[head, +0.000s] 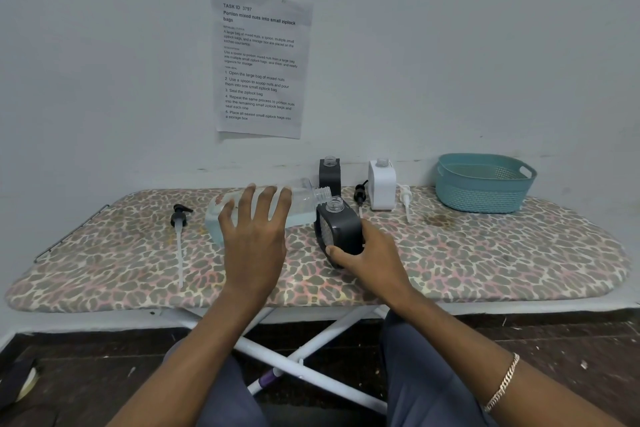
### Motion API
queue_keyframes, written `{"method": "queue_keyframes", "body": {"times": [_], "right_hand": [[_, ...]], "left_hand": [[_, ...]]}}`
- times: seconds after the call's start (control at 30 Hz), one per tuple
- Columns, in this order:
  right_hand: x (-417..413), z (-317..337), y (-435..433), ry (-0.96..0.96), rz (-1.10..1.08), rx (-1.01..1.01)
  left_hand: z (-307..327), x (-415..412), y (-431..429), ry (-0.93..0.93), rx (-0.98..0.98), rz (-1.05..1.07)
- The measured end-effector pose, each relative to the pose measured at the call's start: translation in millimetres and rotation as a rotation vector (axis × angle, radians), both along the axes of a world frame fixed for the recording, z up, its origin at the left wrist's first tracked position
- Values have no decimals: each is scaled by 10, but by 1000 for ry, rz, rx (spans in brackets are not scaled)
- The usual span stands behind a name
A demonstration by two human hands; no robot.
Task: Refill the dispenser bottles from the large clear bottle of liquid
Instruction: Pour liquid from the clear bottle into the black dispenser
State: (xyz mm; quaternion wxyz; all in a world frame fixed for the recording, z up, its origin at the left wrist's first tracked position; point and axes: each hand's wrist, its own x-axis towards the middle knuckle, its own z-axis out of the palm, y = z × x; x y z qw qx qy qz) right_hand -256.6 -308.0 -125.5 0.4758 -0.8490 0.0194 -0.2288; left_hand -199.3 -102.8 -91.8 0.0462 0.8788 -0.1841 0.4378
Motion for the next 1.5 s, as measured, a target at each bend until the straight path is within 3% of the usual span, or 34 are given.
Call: {"method": "queue_keyframes", "body": {"times": [1.5], "right_hand": [[-66,74,38,5,3,8]], "left_hand": [[20,-29,-32,-4,-2,6]]}}
